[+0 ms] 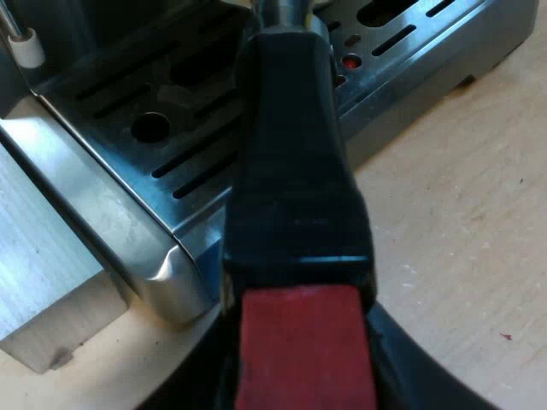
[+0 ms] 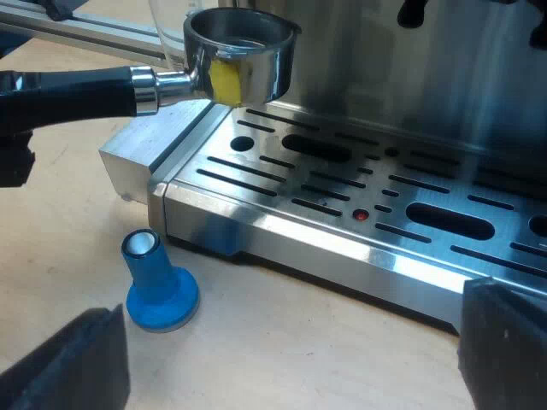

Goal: Put the handle in the coffee machine

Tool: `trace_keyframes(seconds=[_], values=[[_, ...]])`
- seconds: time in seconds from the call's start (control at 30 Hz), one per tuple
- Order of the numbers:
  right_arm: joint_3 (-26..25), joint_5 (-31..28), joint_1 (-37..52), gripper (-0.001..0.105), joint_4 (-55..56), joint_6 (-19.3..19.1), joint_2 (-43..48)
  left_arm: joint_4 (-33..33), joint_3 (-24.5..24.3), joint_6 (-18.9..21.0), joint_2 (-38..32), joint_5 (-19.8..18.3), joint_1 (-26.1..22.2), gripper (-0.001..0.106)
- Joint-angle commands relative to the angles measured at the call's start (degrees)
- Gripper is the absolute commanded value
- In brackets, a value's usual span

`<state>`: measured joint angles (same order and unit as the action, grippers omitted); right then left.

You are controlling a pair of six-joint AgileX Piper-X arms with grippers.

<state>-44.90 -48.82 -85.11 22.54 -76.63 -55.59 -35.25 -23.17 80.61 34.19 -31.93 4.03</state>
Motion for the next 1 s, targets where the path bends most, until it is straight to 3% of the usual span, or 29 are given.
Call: trace_keyframes(seconds=[0.03,0.4,0.53,0.63,1.0], values=[[-0.07,-0.42,-0.04,0.079,-0.65,-0.29,0.48,3.05,-0.69,0.56,-0.63,-1.79,0.06,0.0],[-0.07,-0.23,-0.04,0.079,-5.66,-0.29,0.33,3.05,-0.69,0.56,-0.63,-1.79,0.06,0.0],[-0.07,-0.23,-0.04,0.079,-5.76,-2.6,-0.12,3.05,-0.69,0.56,-0.63,-1.79,0.06,0.0],[-0.07,-0.65,-0.04,0.079,-6.49,-4.7,-1.76,3.05,-0.69,0.56,-0.63,-1.79,0.06,0.0],[-0.07,-4.9,-0.04,0.079,-16.95,-4.67,-9.66,3.05,-0.69,0.56,-0.63,-1.79,0.06,0.0]])
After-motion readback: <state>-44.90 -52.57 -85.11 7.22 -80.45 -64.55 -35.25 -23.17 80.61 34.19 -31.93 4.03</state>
